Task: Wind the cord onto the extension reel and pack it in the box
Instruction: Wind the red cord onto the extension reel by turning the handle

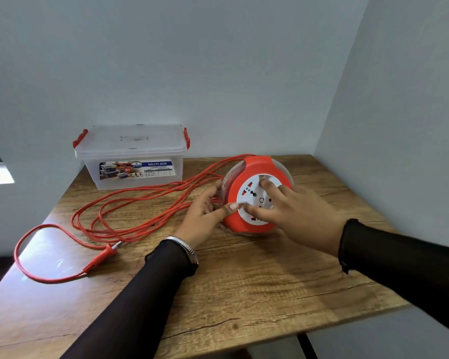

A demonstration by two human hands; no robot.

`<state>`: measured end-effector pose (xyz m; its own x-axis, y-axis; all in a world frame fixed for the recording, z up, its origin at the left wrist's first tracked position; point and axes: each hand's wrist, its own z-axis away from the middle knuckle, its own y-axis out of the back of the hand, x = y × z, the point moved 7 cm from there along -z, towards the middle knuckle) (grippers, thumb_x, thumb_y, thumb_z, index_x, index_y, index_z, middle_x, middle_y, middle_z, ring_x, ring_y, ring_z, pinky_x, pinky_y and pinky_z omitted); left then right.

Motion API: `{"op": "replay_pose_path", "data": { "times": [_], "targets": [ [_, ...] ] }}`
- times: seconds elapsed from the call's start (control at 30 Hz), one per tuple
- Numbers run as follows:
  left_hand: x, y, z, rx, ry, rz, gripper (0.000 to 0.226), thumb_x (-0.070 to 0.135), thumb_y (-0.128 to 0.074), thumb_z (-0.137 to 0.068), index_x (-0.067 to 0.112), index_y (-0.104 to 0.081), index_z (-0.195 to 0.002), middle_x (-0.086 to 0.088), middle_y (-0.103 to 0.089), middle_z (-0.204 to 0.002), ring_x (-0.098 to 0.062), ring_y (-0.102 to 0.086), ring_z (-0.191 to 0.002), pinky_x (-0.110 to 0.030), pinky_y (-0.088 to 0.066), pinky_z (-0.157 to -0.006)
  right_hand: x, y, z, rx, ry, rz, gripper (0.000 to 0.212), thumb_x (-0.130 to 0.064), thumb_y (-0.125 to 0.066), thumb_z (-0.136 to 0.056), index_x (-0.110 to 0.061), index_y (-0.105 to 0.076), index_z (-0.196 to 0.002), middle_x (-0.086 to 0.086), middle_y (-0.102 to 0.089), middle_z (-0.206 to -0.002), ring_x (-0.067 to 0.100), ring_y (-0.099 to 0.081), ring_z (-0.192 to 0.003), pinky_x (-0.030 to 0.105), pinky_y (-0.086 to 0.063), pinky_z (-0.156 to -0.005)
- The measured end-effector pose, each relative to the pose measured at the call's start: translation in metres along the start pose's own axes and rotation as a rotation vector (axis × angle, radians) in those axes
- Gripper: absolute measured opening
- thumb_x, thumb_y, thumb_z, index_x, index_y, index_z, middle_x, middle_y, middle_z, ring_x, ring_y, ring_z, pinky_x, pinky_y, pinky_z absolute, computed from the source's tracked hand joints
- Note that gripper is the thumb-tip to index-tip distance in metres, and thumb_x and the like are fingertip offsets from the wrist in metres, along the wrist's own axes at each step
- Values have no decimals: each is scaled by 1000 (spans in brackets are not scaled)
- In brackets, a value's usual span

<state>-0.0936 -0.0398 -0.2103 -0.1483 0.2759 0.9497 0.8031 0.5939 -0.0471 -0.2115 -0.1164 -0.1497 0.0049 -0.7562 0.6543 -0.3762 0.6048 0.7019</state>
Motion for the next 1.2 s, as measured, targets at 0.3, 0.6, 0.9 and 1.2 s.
{"op": "replay_pose_path", "data": {
  "times": [0.3, 0.6, 0.9, 1.2],
  "targets": [
    [-2, 0, -1, -4, 5, 47, 45, -2, -58, -89, 31, -51, -118, 21, -72, -92, -7, -71, -76, -24, -56, -48, -1, -20, -10, 66, 105, 182, 56, -16, -53, -78, -38, -47, -130, 26, -61, -104, 26, -59, -60, 42, -49, -69],
    [-6, 2, -2, 46, 42, 43, 47, 0, -64, -85, 23, -52, -125, 10, -72, -94, -19, -71, -77, -37, -59, -53, 1, -35, -6, -50, -297, -138, 63, -40, -55, -87, -36, -27, -143, 18, -64, -103, 30, -67, -68, 35, -47, -64],
    [-3, -1, 0, 58, 33, 60, 48, -5, -63, -84, 17, -49, -125, 4, -69, -96, -13, -71, -69, -27, -58, -47, -4, -38, 8, 115, -910, -721, 68, -61, -48, -87, -31, -24, -144, 1, -67, -82, 17, -53, -60, 18, -18, -41],
    [-7, 4, 1, 98, 64, 12, 57, -4, -65, -83, 9, -43, -135, -3, -66, -97, -7, -68, -68, -21, -55, -48, -19, -68, 7, 156, -1376, -1668, 80, -48, -66, -82, -24, -23, -144, 0, -58, -113, 16, -62, -47, 21, -46, -40]
  ]
}}
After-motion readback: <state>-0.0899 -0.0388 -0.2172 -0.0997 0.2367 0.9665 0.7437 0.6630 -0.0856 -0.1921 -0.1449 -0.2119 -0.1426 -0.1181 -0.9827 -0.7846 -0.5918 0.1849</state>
